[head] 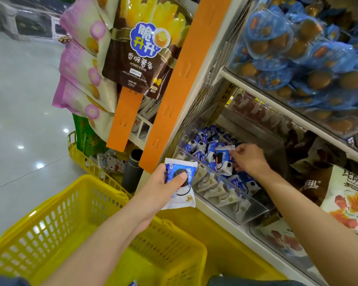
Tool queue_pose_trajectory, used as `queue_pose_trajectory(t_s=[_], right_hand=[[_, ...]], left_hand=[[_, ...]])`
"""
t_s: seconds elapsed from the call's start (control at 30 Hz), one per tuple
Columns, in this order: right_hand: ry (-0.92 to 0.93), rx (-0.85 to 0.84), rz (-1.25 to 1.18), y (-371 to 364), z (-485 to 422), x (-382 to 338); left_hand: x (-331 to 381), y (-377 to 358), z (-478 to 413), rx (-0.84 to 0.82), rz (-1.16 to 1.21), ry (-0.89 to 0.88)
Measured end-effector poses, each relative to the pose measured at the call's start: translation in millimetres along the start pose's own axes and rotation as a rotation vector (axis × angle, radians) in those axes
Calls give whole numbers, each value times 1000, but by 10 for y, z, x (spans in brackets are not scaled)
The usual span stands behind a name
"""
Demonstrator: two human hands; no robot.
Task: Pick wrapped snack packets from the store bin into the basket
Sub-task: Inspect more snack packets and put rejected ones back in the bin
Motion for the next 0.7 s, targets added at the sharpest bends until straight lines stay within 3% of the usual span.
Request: queue_pose_trajectory(t_s=[0.13,0.3,0.47,0.7], right_hand=[[-3,-40,102,-18,-73,-77],[70,72,375,128,-115,-176],[-27,-234,16,-238,-77,-34],[37,-279,30,-368,-108,-4]], left_hand=[[-8,-1,-6,1,5,7],[-9,-1,-29,11,18,11],[-9,-3,-60,26,16,4],[-20,-11,-66,41,21,4]])
Point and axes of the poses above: each hand's wrist, its own z-axis away from the middle knuckle, its own y-axis out of the back of the hand, x = y × z, the point moved 7 cm from there along -z, towards the middle knuckle, and after that the axes turned 1 degree about x, right-handed, at the moved point
